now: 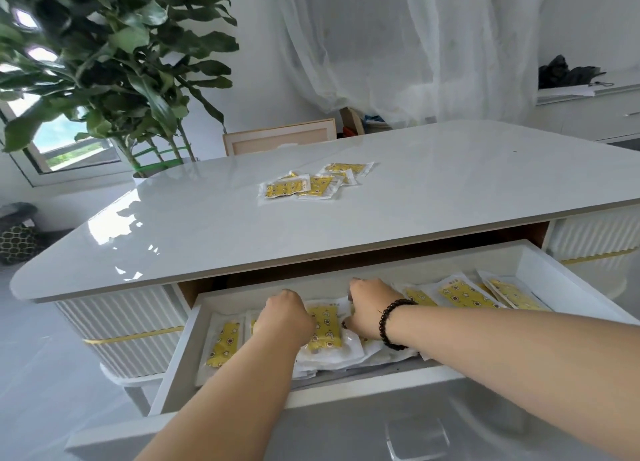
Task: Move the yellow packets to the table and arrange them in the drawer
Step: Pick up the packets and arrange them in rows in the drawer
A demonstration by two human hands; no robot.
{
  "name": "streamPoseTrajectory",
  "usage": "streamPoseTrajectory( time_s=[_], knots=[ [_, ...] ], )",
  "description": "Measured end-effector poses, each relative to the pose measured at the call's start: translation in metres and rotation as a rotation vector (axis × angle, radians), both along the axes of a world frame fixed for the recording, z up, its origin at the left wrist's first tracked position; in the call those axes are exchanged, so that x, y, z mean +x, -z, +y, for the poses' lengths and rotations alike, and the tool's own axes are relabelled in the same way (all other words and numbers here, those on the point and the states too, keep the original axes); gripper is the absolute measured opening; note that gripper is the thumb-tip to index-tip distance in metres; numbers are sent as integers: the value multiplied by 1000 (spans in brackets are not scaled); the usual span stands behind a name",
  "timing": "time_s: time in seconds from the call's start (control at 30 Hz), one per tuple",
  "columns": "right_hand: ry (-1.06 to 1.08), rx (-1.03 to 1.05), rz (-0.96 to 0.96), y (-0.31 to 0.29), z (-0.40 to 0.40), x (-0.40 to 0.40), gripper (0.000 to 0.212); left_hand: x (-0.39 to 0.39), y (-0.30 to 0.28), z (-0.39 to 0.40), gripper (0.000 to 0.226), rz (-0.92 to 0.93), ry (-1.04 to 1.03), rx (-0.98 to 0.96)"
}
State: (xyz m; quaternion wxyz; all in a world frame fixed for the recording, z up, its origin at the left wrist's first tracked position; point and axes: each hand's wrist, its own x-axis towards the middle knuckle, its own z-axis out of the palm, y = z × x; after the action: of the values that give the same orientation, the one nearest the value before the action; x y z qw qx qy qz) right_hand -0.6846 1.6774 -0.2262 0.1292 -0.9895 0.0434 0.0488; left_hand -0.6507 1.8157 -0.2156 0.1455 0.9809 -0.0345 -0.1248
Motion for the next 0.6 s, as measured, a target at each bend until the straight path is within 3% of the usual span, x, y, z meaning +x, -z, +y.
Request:
streamPoseTrajectory(
  time_s=[0.13, 0.33, 0.6],
  knots=[
    [-226, -364, -79, -32, -4, -26, 10, -19, -15, 3, 34, -178, 126, 169],
    [-237, -591, -76, -72, 3, -46, 19, -50, -54, 14, 18, -223, 305, 345],
    [-97, -516, -105, -112, 19, -60, 14, -70, -103, 19, 9, -402, 346, 347]
  ],
)
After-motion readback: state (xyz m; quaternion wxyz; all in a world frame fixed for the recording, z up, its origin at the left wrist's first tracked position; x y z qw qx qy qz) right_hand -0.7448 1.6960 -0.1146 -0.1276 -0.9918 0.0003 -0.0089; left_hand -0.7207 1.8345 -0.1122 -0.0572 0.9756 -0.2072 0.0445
